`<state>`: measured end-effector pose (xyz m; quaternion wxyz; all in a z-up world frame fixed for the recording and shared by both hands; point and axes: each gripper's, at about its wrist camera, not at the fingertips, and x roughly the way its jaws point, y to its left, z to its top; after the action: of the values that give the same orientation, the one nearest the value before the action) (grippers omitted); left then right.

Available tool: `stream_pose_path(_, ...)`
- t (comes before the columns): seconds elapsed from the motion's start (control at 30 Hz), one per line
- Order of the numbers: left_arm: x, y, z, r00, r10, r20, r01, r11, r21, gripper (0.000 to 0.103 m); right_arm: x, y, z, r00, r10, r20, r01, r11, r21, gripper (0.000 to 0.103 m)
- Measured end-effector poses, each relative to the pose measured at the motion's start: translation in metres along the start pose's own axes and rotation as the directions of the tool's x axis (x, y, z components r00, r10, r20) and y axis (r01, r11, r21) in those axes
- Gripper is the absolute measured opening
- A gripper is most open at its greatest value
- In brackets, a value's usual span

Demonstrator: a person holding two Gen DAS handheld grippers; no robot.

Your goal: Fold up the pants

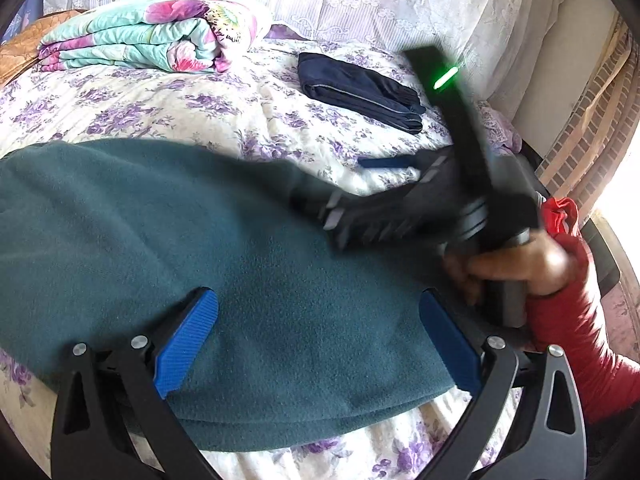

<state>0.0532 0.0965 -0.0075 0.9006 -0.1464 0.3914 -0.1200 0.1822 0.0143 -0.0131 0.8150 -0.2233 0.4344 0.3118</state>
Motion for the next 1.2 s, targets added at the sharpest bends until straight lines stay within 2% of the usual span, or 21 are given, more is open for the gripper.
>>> stream_pose_path(0.03, 0.0, 0.0, 0.001, 1.0, 0.001, 0.0, -0.001, 1.0, 0.0, 0.098, -0.004, -0.008, 0.001, 0.999, 0.032, 0.024, -0.034, 0.998, 0.06, 0.1)
stream_pose_path(0.1, 0.0, 0.001, 0.001, 1.0, -0.002, 0.001, 0.002, 1.0, -0.002, 0.098, -0.022, -0.019, 0.002, 0.998, 0.047, 0.045, -0.052, 0.99, 0.132, 0.1)
stream_pose_path(0.13, 0.0, 0.001, 0.001, 1.0, -0.003, 0.002, 0.003, 1.0, -0.003, 0.098, -0.037, -0.022, 0.002, 0.995, 0.051, 0.089, -0.064, 0.987, 0.149, 0.1)
stream_pose_path(0.2, 0.0, 0.002, 0.002, 1.0, -0.007, 0.003, 0.007, 1.0, -0.006, 0.098, -0.07, -0.03, -0.006, 0.984, 0.031, 0.173, -0.061, 0.983, 0.173, 0.1)
stream_pose_path(0.23, 0.0, 0.002, 0.001, 1.0, -0.008, 0.004, 0.008, 1.0, -0.007, 0.098, -0.08, -0.032, -0.012, 0.983, 0.014, 0.183, -0.048, 0.982, 0.182, 0.1)
stream_pose_path(0.37, -0.002, 0.002, 0.001, 1.0, -0.005, 0.006, 0.005, 1.0, -0.004, 0.098, -0.093, -0.028, -0.05, 0.988, -0.052, 0.145, 0.023, 0.982, 0.189, 0.1)
stream_pose_path(0.47, -0.001, 0.001, 0.0, 1.0, 0.0, 0.006, 0.0, 1.0, 0.001, 0.098, -0.067, -0.024, -0.091, 0.99, -0.132, 0.039, 0.123, 0.977, 0.175, 0.1)
stream_pose_path(0.53, -0.001, 0.0, 0.0, 1.0, 0.01, 0.006, -0.01, 1.0, 0.008, 0.098, -0.081, -0.027, -0.1, 0.986, -0.139, 0.094, 0.114, 0.966, 0.233, 0.099)
stream_pose_path(0.57, 0.0, -0.001, 0.0, 1.0, 0.016, 0.006, -0.016, 1.0, 0.013, 0.098, -0.098, -0.029, -0.103, 0.978, -0.15, 0.147, 0.108, 0.96, 0.259, 0.1)
stream_pose_path(0.6, 0.0, -0.002, -0.001, 1.0, 0.024, 0.007, -0.025, 1.0, 0.019, 0.098, -0.126, -0.032, -0.111, 0.958, -0.154, 0.243, 0.08, 0.953, 0.291, 0.1)
stream_pose_path(0.63, 0.0, -0.003, -0.002, 1.0, 0.029, 0.008, -0.029, 0.999, 0.023, 0.098, -0.144, -0.034, -0.12, 0.941, -0.156, 0.299, 0.056, 0.946, 0.319, 0.1)
stream_pose_path(0.67, -0.001, -0.004, -0.003, 0.999, 0.037, 0.01, -0.037, 0.999, 0.029, 0.098, -0.159, -0.038, -0.132, 0.929, -0.151, 0.338, 0.024, 0.936, 0.352, 0.1)
stream_pose_path(0.7, -0.001, -0.004, -0.003, 0.999, 0.041, 0.011, -0.041, 0.999, 0.031, 0.098, -0.168, -0.042, -0.146, 0.928, -0.132, 0.35, -0.012, 0.925, 0.38, 0.1)
stream_pose_path(0.77, 0.0, -0.004, -0.004, 0.999, 0.048, 0.01, -0.048, 0.998, 0.037, 0.098, -0.166, -0.049, -0.17, 0.944, -0.081, 0.32, -0.062, 0.909, 0.412, 0.1)
stream_pose_path(0.83, 0.0, -0.005, -0.004, 0.999, 0.053, 0.008, -0.053, 0.998, 0.04, 0.098, -0.138, -0.056, -0.193, 0.985, -0.051, 0.167, -0.027, 0.901, 0.433, 0.1)
stream_pose_path(0.87, 0.001, -0.005, -0.004, 0.999, 0.054, 0.008, -0.054, 0.998, 0.043, 0.098, -0.129, -0.056, -0.2, 0.987, -0.053, 0.153, -0.015, 0.912, 0.41, 0.1)
stream_pose_path(0.93, 0.001, -0.006, -0.005, 0.998, 0.062, 0.007, -0.063, 0.997, 0.049, 0.098, -0.15, -0.055, -0.203, 0.975, -0.072, 0.209, -0.026, 0.901, 0.432, 0.1)
stream_pose_path(1.03, 0.001, -0.007, -0.007, 0.997, 0.078, 0.01, -0.078, 0.995, 0.059, 0.098, -0.184, -0.062, -0.217, 0.952, -0.153, 0.265, 0.019, 0.893, 0.449, 0.1)
stream_pose_path(1.1, 0.0, -0.009, -0.008, 0.996, 0.084, 0.013, -0.084, 0.994, 0.064, 0.098, -0.198, -0.076, -0.237, 0.949, -0.224, 0.221, 0.097, 0.875, 0.473, 0.1)
stream_pose_path(1.17, 0.0, -0.009, -0.008, 0.996, 0.085, 0.012, -0.086, 0.994, 0.064, 0.098, -0.206, -0.094, -0.267, 0.932, -0.335, 0.136, 0.217, 0.82, 0.529, 0.1)
stream_pose_path(1.2, 0.0, -0.009, -0.008, 0.996, 0.085, 0.013, -0.086, 0.994, 0.065, 0.098, -0.205, -0.11, -0.284, 0.923, -0.377, 0.073, 0.272, 0.777, 0.568, 0.1)
